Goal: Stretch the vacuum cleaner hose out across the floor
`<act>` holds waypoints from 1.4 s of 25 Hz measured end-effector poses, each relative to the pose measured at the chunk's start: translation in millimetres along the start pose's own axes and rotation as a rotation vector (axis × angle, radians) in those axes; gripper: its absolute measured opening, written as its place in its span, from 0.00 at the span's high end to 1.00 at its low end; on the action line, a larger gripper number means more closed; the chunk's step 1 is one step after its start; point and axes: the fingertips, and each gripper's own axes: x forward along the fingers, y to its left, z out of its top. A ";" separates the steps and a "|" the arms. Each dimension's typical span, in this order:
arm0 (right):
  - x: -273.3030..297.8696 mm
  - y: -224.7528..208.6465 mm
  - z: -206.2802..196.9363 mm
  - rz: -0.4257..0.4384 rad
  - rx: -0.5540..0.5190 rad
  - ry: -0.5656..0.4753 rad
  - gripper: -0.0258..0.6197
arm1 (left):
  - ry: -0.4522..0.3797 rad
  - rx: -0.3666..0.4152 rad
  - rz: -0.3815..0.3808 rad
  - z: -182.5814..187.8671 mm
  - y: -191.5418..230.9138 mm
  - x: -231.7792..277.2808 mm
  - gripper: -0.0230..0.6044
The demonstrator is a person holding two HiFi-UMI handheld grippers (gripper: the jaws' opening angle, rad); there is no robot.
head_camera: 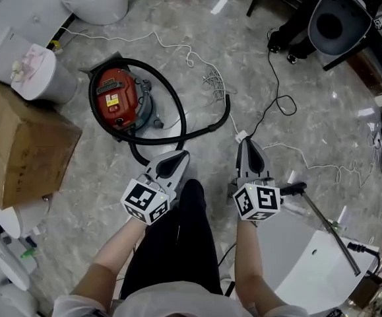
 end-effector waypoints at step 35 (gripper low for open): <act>158.3 -117.9 -335.9 0.026 -0.057 0.065 0.94 | 0.009 0.020 -0.068 -309.9 172.0 154.6 0.95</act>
